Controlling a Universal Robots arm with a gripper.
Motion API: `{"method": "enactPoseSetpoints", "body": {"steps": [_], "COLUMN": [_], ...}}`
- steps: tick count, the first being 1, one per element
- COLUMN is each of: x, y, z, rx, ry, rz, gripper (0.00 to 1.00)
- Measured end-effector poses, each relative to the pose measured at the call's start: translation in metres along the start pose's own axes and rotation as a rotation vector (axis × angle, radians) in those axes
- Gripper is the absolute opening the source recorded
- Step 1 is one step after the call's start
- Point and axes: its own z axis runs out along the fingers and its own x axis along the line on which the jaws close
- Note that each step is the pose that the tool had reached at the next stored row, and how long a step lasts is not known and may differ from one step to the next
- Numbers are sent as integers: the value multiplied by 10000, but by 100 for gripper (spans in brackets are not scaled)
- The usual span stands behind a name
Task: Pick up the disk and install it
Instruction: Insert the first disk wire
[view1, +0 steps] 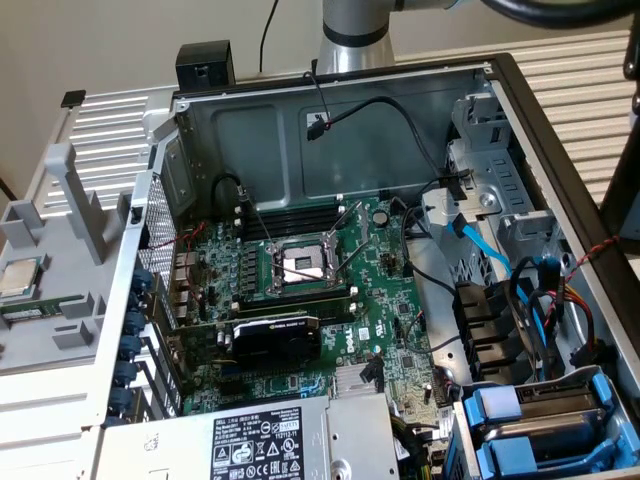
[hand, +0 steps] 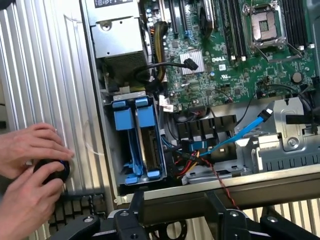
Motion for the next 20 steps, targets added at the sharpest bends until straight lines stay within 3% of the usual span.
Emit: {"method": "enactPoseSetpoints", "body": {"steps": [4, 12, 13, 14, 17, 18, 20], "x": [-3, -116, -127, -132, -138, -140, -146], "y": [-12, -40, -41, -44, -49, -47, -47], "z": [38, 154, 156, 157, 158, 160, 187], "rx": [-7, 1, 32, 101, 399, 466, 492], "ry": [-3, 21, 58, 111, 295, 328, 332], "rz": [536, 640, 648, 673, 774, 803, 876], "gripper": [59, 59, 59, 59, 59, 59, 59]}}
